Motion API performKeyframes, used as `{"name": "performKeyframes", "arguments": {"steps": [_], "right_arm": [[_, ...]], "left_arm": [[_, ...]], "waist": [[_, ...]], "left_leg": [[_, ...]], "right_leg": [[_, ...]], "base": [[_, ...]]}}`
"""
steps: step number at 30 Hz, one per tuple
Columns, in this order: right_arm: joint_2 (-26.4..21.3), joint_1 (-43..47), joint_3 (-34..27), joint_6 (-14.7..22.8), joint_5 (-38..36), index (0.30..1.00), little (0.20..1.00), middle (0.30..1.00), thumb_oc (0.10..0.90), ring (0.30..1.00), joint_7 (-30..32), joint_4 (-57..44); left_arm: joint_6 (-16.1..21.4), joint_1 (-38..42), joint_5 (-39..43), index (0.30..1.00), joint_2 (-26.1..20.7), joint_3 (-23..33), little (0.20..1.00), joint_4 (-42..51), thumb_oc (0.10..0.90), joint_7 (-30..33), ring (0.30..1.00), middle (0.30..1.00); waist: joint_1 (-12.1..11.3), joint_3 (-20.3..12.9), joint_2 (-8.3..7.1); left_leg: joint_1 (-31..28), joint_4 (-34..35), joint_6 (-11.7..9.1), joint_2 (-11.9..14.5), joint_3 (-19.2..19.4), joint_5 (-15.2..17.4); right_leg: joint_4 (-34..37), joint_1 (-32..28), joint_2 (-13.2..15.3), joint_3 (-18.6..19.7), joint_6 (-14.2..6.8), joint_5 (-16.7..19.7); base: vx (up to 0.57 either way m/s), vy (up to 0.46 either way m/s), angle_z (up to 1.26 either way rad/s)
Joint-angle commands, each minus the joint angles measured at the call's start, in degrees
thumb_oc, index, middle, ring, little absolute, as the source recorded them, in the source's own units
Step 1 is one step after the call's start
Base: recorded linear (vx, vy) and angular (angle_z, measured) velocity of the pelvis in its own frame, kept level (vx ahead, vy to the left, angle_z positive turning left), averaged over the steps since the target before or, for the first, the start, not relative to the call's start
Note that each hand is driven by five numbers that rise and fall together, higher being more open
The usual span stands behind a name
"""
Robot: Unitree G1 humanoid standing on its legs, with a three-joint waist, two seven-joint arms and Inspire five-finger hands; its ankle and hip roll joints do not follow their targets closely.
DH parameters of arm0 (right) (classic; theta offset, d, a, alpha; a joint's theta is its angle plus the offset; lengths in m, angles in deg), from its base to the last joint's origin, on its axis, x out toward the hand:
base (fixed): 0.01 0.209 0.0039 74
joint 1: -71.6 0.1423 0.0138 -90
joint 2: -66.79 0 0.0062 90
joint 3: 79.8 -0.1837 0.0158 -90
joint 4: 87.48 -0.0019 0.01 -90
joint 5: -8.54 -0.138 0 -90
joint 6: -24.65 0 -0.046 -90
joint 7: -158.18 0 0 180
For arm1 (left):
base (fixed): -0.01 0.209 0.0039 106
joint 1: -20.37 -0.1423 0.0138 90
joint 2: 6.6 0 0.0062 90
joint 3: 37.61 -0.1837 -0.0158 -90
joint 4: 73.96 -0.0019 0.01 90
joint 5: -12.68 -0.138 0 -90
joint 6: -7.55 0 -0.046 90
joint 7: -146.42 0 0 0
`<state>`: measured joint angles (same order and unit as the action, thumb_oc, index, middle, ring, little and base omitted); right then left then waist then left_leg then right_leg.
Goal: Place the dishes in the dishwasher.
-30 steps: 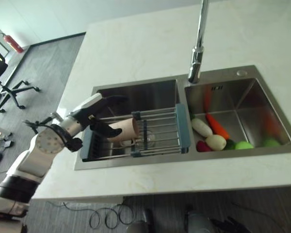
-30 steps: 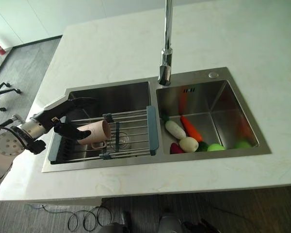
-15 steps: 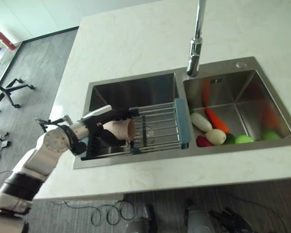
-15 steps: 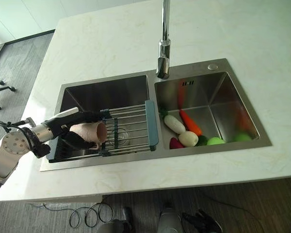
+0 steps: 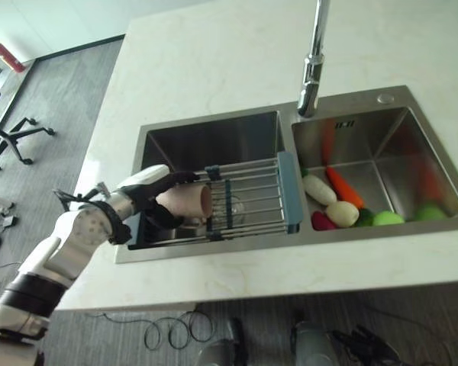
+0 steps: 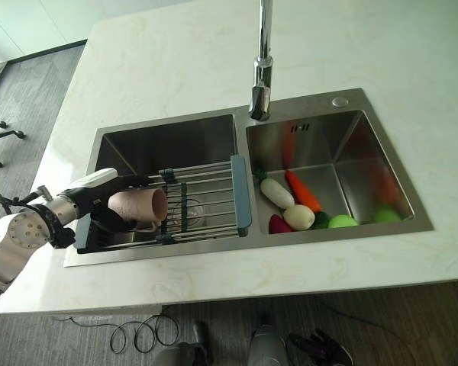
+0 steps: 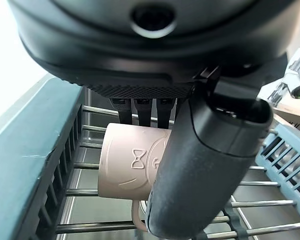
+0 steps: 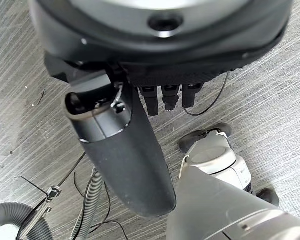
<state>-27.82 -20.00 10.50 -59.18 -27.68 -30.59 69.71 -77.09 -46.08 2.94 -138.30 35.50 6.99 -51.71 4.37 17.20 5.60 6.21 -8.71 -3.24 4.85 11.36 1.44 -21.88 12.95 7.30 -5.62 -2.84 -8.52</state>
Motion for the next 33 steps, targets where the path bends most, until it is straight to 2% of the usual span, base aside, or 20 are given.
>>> {"name": "performKeyframes", "arguments": {"steps": [1,12,20,33], "right_arm": [[-1.19,-1.2,-0.4,1.66,-2.07,0.9,0.9,0.9,0.8,0.9,-0.24,-2.21],[-1.07,-0.8,-0.22,1.55,-1.9,0.9,0.9,0.9,0.8,0.9,-0.71,-3.44],[-0.51,-0.54,0.49,0.83,-2.06,0.9,0.9,0.9,0.8,0.9,-0.53,-4.07],[-0.6,-0.11,0.45,-0.24,-1.9,0.9,0.9,0.9,0.8,0.9,-0.18,-3.52]], "left_arm": [[1.6,5.15,-0.53,0.9,-5.96,3.7,0.9,0.97,0.8,5.23,0.9,0.9],[-0.5,6.49,3.6,0.9,-4.21,2.33,0.9,0.96,0.8,4.56,0.9,0.9],[-1.05,7.09,1.93,0.9,-2.24,1.45,0.9,1.8,0.8,4.41,0.9,0.9],[-1.08,9.14,2.64,0.9,-2.31,0.38,0.9,3.64,0.8,3.01,0.9,0.9]], "waist": [[0.6,-1.43,-1.25],[1.13,0.13,-1.61],[1.47,0.64,-1.67],[2.05,0.97,-1.24]], "left_leg": [[2.37,-8.48,1.2,-0.59,-3.66,10.06],[3.23,-8.48,1.43,-0.68,-3.56,9.96],[3.33,-8.48,1.52,-0.78,-3.52,9.93],[3.32,-8.48,1.45,-0.99,-3.36,10.1]], "right_leg": [[4.69,-2.45,2.48,-0.2,-5.77,-0.23],[4.69,-1.33,2.51,0.26,-5.89,0.32],[4.69,-1.07,2.47,0.49,-5.81,0.46],[4.69,-0.75,2.63,0.96,-5.94,0.64]], "base": [[0.0,0.0,0.0],[0.0,0.001,0.0],[0.0,0.0,0.0],[0.0,0.0,0.0]]}}
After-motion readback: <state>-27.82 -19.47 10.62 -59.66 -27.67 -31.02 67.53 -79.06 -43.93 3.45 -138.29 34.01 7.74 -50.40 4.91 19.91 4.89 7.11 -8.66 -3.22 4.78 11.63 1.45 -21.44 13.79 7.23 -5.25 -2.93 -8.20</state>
